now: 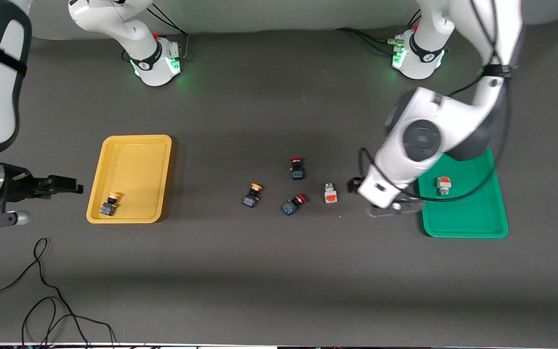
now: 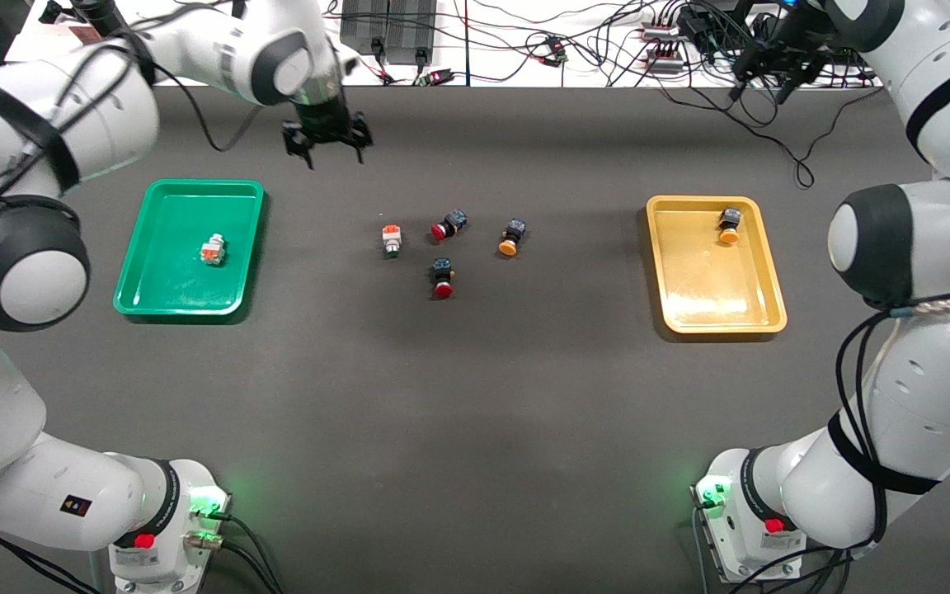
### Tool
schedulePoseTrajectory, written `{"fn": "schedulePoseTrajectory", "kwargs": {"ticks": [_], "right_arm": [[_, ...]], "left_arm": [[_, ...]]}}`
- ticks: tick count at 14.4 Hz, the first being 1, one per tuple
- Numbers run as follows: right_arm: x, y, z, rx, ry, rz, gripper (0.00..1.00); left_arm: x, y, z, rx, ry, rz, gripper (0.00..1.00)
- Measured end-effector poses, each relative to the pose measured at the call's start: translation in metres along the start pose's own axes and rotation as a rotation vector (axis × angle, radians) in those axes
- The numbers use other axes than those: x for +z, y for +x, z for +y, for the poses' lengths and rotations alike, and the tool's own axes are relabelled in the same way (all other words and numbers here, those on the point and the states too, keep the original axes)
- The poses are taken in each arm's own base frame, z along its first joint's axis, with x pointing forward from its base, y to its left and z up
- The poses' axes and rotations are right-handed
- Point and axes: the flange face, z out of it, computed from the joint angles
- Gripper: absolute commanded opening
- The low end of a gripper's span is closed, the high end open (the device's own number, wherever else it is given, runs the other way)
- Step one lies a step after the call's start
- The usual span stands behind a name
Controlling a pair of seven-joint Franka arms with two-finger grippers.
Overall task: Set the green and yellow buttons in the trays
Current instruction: 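Grasp a second yellow button with the right gripper while the left gripper grasps green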
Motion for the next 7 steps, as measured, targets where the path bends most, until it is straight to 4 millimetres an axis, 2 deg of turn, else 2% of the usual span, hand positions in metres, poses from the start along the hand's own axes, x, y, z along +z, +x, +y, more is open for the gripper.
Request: {"fn": "schedulePoseTrajectory", "kwargs": {"ticks": [3, 5, 7], "right_arm": [[-0.016, -0.018, -0.081, 0.051, -0.033, -0.004, 1.00], [-0.019, -0.034, -0.142, 0.099, -0.040, -0.005, 1.00], [-0.008, -0.046, -0.200, 0.162, -0.032, -0.007, 1.00]], "left_arm": [[0.025, -0.014, 0.029, -0.041, -0.005, -0.001, 1.00], [0.057, -0.017, 0.042, -0.048, -0.008, -0.009, 1.00], [0.097, -0.018, 0.049, -0.045, -0.014, -0.017, 1.00]]}}
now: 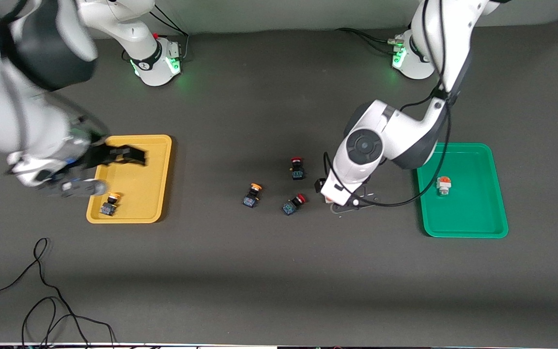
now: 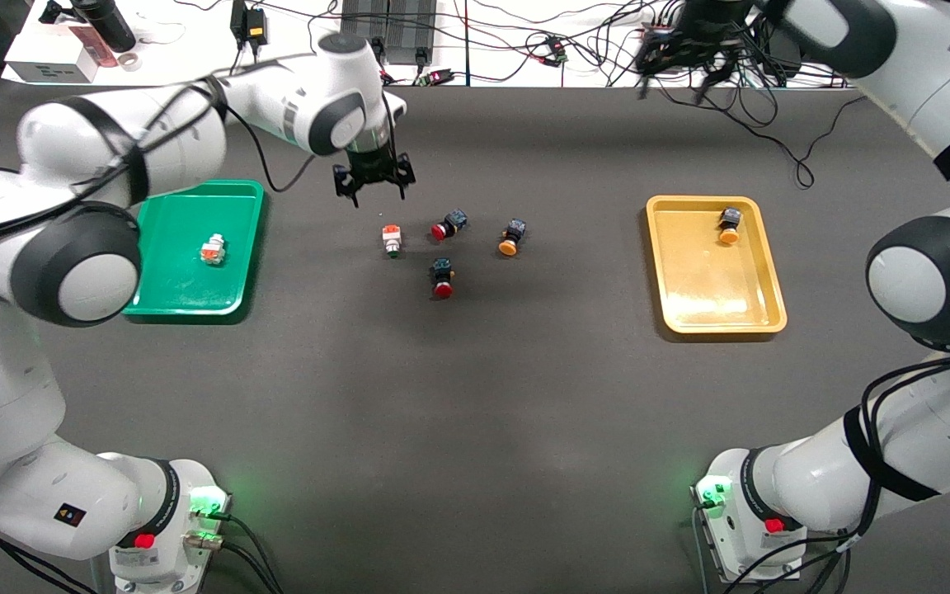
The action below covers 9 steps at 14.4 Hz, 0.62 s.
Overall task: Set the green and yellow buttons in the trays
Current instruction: 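Grasp a second yellow button with the right gripper while the left gripper grasps green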
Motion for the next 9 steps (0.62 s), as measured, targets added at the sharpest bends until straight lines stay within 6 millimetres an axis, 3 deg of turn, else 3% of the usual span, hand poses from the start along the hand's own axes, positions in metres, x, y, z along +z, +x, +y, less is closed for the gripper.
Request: {"fn": "schedulePoseTrajectory", "kwargs": {"ticks": [3, 5, 6, 7, 9], "right_arm": [[0.043, -0.012, -0.066, 0.050, 0.008, 0.019, 1.00], [0.089, -0.005, -0.088, 0.091, 0.020, 0.019, 1.00], [0.113, 0.002, -0.094, 0.123, 0.029, 0.017, 1.00], [0.136, 0.009, -0.101, 0.160, 0.041, 0.015, 1.00], [0.179, 0.019, -0.116, 0.213, 0.055, 0.016, 1.00]], "left_arm": [[0.056, -0.003, 0.000, 0.001, -0.012, -0.004, 1.00], [0.079, -0.005, -0.005, -0.001, -0.008, -0.012, 0.96], [0.087, -0.006, -0.007, -0.002, -0.003, -0.018, 0.85], [0.093, -0.007, -0.007, -0.002, 0.000, -0.023, 0.64], [0.099, -0.007, -0.008, -0.005, 0.000, -0.025, 0.37]]}}
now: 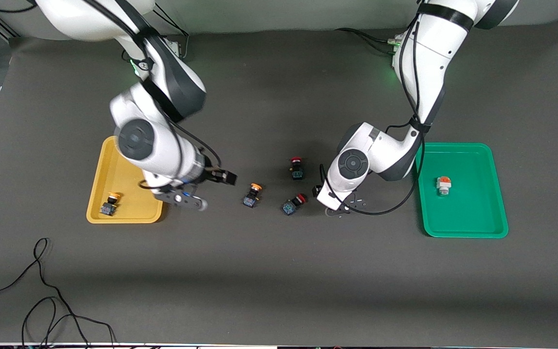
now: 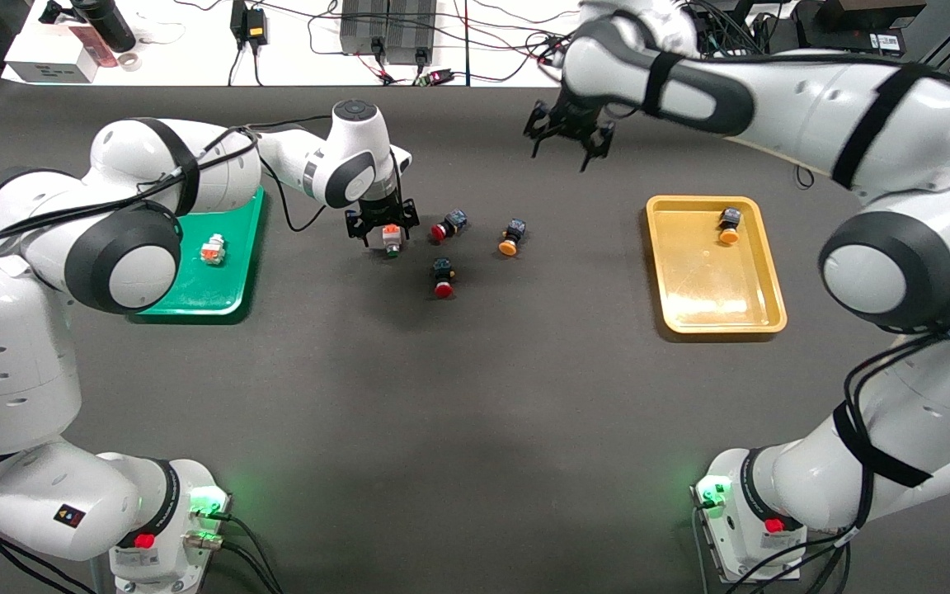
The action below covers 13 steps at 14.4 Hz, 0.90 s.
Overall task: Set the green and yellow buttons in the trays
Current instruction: 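Grasp a second yellow button with the right gripper while the left gripper grasps green, then place the yellow button in the yellow tray while the left gripper places green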
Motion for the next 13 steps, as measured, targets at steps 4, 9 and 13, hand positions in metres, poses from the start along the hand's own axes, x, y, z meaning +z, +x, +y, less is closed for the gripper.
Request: {"fn": "schedulePoseTrajectory", "kwargs": {"ticks": [4, 9, 13], "right_arm": [[0.085, 0.006, -0.023, 0.071, -0.012, 0.021, 1.00], [0.181, 0.002, -0.027, 0.088, -0.014, 0.094, 1.00], [0.233, -0.004, -0.020, 0.078, -0.030, 0.127, 0.63]], "left_arm": [[-0.001, 0.002, -0.001, -0.011, 0.000, 0.003, 0.25], [-0.073, 0.028, -0.017, -0.063, -0.016, 0.041, 0.25], [-0.211, 0.033, -0.055, -0.124, -0.040, 0.064, 0.22]]}}
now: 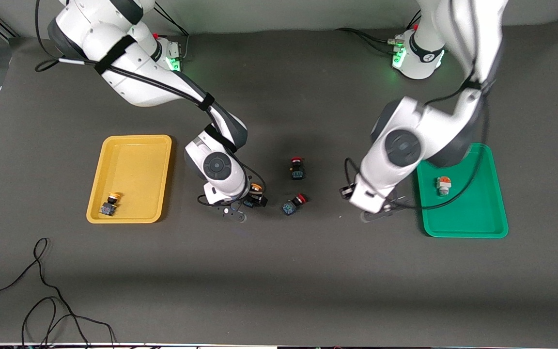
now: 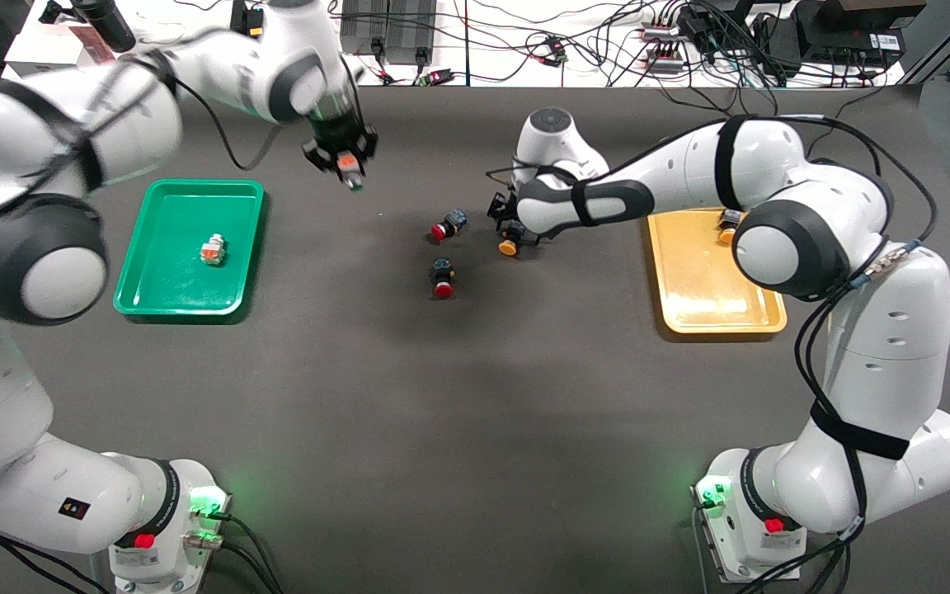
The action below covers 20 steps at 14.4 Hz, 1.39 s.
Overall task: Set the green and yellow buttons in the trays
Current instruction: 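Place the yellow button in the yellow tray while the left gripper places green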
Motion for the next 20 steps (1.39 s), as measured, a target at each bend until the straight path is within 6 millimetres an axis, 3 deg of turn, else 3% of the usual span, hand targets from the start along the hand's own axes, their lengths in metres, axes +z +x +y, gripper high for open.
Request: {"fn": "schedulePoseTrajectory", "kwargs": {"ticks": [1, 2, 4, 5, 9, 11, 13, 15, 18, 20], "right_arm": [[0.001, 0.000, 0.000, 0.001, 0.001, 0.003, 0.36], [-0.001, 0.000, -0.001, 0.001, 0.004, 0.005, 0.00], [-0.008, 0.000, -0.006, 0.000, 0.016, 0.009, 0.00], [-0.010, -0.001, -0.007, 0.000, 0.021, 0.010, 0.00], [-0.021, 0.007, -0.004, 0.014, -0.013, 0.004, 0.00], [-0.048, 0.020, 0.000, 0.007, -0.055, -0.004, 0.00], [-0.094, 0.036, 0.014, -0.026, -0.098, -0.016, 0.00], [-0.153, 0.057, 0.041, -0.085, -0.095, -0.072, 0.00], [-0.242, 0.104, 0.121, -0.180, -0.089, -0.109, 0.00], [-0.271, 0.133, 0.191, -0.250, -0.069, -0.119, 0.00]], "left_arm": [[-0.022, 0.001, -0.010, 0.005, -0.001, 0.003, 0.22], [-0.036, 0.004, -0.022, 0.020, 0.000, -0.002, 0.22], [-0.050, 0.026, -0.061, 0.062, 0.009, -0.044, 0.22], [-0.053, 0.043, -0.092, 0.088, 0.021, -0.075, 0.22], [-0.059, 0.117, -0.247, 0.203, 0.026, -0.134, 0.23], [-0.053, 0.139, -0.323, 0.274, 0.070, -0.129, 0.23], [-0.029, 0.148, -0.367, 0.324, 0.097, -0.100, 0.25], [0.011, 0.147, -0.386, 0.351, 0.099, -0.066, 0.27], [0.089, 0.129, -0.397, 0.367, 0.083, -0.004, 0.27], [0.139, 0.109, -0.402, 0.381, 0.074, 0.006, 0.27]]}}
